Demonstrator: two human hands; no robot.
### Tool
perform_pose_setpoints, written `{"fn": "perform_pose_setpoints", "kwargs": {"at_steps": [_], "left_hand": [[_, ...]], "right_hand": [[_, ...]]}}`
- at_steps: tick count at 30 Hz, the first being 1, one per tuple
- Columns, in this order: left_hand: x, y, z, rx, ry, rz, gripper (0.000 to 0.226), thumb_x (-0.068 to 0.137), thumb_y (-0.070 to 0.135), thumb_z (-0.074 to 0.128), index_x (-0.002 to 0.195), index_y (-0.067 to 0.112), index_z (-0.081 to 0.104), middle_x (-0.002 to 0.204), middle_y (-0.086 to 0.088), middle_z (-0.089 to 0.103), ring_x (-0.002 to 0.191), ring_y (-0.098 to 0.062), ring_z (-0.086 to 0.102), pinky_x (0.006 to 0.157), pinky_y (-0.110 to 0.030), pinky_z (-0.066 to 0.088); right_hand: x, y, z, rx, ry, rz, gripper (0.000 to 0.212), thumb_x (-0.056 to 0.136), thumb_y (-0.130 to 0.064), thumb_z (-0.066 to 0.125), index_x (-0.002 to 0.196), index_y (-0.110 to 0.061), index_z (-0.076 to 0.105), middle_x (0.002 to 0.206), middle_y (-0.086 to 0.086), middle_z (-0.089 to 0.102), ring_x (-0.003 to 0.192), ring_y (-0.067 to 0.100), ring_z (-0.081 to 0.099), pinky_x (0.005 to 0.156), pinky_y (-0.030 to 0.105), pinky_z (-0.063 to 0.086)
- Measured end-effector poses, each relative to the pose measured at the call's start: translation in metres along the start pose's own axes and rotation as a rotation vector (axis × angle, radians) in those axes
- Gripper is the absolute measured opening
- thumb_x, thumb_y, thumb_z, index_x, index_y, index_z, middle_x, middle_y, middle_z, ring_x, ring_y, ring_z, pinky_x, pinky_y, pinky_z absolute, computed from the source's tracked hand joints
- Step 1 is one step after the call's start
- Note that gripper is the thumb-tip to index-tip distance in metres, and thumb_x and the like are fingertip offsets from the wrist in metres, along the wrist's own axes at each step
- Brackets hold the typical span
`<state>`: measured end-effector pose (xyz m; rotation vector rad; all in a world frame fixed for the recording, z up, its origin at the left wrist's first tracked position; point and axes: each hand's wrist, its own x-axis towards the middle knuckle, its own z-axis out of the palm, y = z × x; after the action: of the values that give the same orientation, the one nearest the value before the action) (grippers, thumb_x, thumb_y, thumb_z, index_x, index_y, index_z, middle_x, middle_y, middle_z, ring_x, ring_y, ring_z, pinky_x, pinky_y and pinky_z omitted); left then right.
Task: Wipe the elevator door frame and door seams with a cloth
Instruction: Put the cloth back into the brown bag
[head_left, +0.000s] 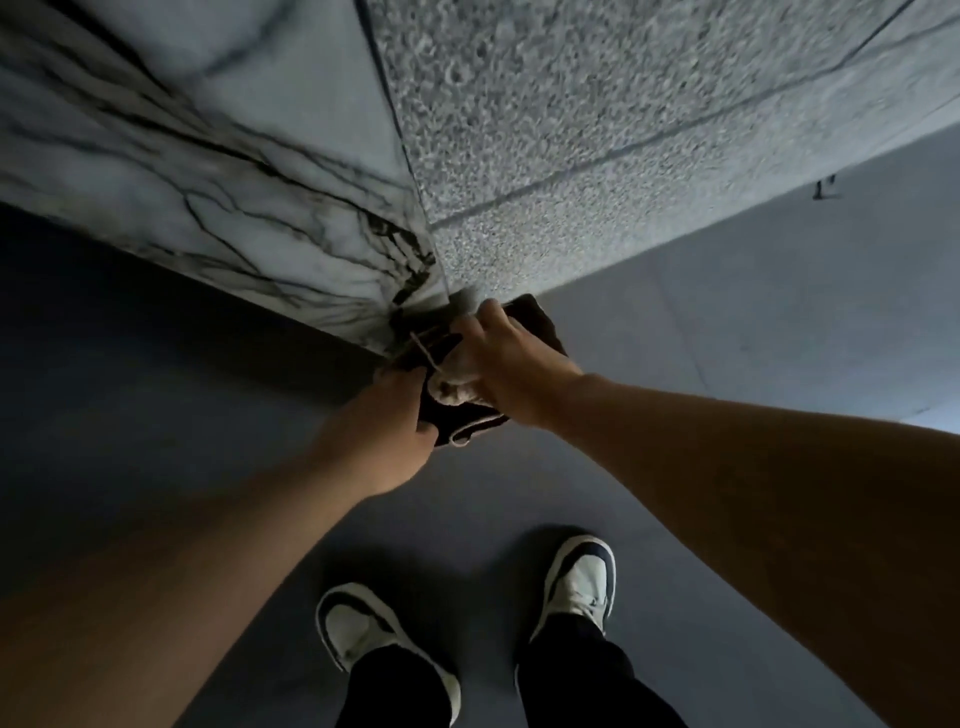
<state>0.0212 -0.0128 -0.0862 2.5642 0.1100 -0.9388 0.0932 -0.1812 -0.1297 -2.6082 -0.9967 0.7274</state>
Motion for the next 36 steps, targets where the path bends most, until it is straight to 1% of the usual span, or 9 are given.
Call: {"fn": "perform_pose_setpoints", "kwargs": {"at_steps": [6, 9, 13, 18, 23, 25, 27, 30, 36], "left_hand": [[0.015, -0.018, 0.016, -0.029, 0.020, -0.040, 0.052, 0.091, 0.020, 0.052, 0.141, 0.024, 0.039, 0.140, -0.004, 0.048, 0.117, -0.031, 0.055, 0.086, -0.039, 0.046], [0.024, -0.021, 0.020, -0.161, 0.081, -0.025, 0.074, 0.093, 0.014, 0.049, 0.157, 0.033, 0.018, 0.159, -0.001, 0.033, 0.139, -0.025, 0.041, 0.105, -0.035, 0.037], [0.032, -0.026, 0.019, -0.311, 0.209, -0.042, 0.088, 0.088, 0.009, 0.047, 0.155, 0.048, 0.006, 0.160, 0.006, 0.034, 0.143, -0.017, 0.037, 0.104, -0.033, 0.036], [0.033, -0.033, 0.023, -0.345, 0.259, 0.039, 0.081, 0.088, 0.001, 0.042, 0.154, 0.044, 0.022, 0.155, 0.009, 0.041, 0.138, -0.010, 0.042, 0.107, -0.026, 0.037], [0.025, -0.041, 0.032, -0.287, 0.195, 0.152, 0.068, 0.088, 0.000, 0.045, 0.144, 0.038, 0.040, 0.140, 0.011, 0.051, 0.113, -0.010, 0.058, 0.089, -0.025, 0.045], [0.023, -0.044, 0.034, -0.303, 0.185, 0.120, 0.063, 0.090, 0.003, 0.046, 0.145, 0.034, 0.042, 0.140, 0.010, 0.051, 0.113, -0.011, 0.060, 0.094, -0.035, 0.051], [0.021, -0.043, 0.033, -0.323, 0.198, 0.070, 0.060, 0.091, 0.005, 0.048, 0.146, 0.029, 0.043, 0.142, 0.006, 0.052, 0.112, -0.013, 0.061, 0.098, -0.038, 0.051], [0.014, -0.035, 0.021, -0.286, 0.202, 0.057, 0.056, 0.092, 0.007, 0.049, 0.145, 0.025, 0.044, 0.139, 0.002, 0.055, 0.116, -0.015, 0.060, 0.095, -0.033, 0.049], [-0.006, -0.010, -0.017, -0.247, 0.159, 0.038, 0.043, 0.093, 0.006, 0.049, 0.132, 0.021, 0.054, 0.123, -0.001, 0.061, 0.111, -0.017, 0.060, 0.084, -0.032, 0.048]], "right_hand": [[0.018, -0.004, 0.022, 0.127, 0.043, -0.007, 0.065, 0.068, -0.017, 0.085, 0.117, 0.005, 0.049, 0.123, 0.026, 0.044, 0.085, 0.040, 0.060, 0.064, 0.030, 0.038], [0.027, 0.003, 0.038, 0.149, 0.067, -0.022, 0.046, 0.074, -0.012, 0.079, 0.110, 0.000, 0.052, 0.127, 0.028, 0.043, 0.077, 0.040, 0.061, 0.060, 0.033, 0.039], [0.024, 0.013, 0.050, 0.124, 0.093, -0.149, 0.032, 0.078, -0.006, 0.071, 0.107, -0.001, 0.060, 0.118, 0.020, 0.054, 0.075, 0.040, 0.062, 0.063, 0.040, 0.051], [0.033, 0.020, 0.074, -0.076, 0.050, -0.173, 0.027, 0.094, -0.012, 0.054, 0.121, -0.009, 0.057, 0.120, 0.012, 0.054, 0.094, 0.037, 0.062, 0.080, 0.041, 0.050], [0.048, 0.017, 0.086, -0.093, 0.031, -0.174, 0.031, 0.099, -0.041, 0.040, 0.120, -0.032, 0.061, 0.120, 0.003, 0.063, 0.108, 0.023, 0.059, 0.092, 0.031, 0.043], [0.050, 0.011, 0.089, 0.005, 0.025, -0.136, 0.038, 0.098, -0.028, 0.046, 0.134, -0.020, 0.055, 0.132, 0.007, 0.056, 0.120, 0.027, 0.053, 0.097, 0.030, 0.039], [0.047, 0.007, 0.080, 0.050, -0.029, -0.079, 0.041, 0.098, -0.019, 0.050, 0.138, -0.011, 0.049, 0.135, 0.011, 0.052, 0.121, 0.032, 0.051, 0.098, 0.035, 0.040], [0.035, 0.001, 0.061, 0.150, -0.043, -0.062, 0.036, 0.101, -0.021, 0.046, 0.135, -0.012, 0.051, 0.133, 0.009, 0.054, 0.120, 0.028, 0.051, 0.096, 0.029, 0.039], [0.010, -0.006, 0.006, 0.088, -0.112, 0.070, 0.031, 0.098, -0.033, 0.047, 0.120, -0.018, 0.062, 0.117, 0.006, 0.064, 0.106, 0.029, 0.061, 0.089, 0.039, 0.050]]}}
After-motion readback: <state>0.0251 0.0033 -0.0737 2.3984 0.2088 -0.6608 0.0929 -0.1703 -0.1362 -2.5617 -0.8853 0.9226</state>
